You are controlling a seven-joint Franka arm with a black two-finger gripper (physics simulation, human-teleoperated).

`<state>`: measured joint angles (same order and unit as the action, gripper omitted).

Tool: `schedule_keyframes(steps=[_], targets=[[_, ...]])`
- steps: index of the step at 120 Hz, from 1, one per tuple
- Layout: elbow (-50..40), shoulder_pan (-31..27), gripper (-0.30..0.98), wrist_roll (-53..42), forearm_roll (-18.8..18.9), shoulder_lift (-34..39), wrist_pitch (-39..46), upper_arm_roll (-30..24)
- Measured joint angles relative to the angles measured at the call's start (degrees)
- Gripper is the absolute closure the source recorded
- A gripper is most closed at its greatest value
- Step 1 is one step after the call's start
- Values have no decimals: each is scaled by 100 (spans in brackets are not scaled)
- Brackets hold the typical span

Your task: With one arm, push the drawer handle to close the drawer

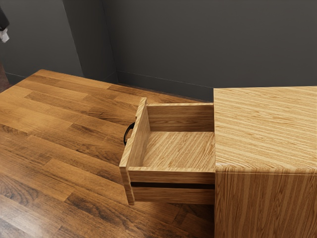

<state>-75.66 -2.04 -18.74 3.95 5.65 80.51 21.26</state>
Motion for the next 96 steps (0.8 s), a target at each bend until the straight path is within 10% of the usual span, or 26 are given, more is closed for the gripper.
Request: schedule_keyframes(steps=[55,96], targets=[[-1907,195,1,-527,4,90,-222,-402],[-2683,555,62,-1036,-30,-71,551,-529]])
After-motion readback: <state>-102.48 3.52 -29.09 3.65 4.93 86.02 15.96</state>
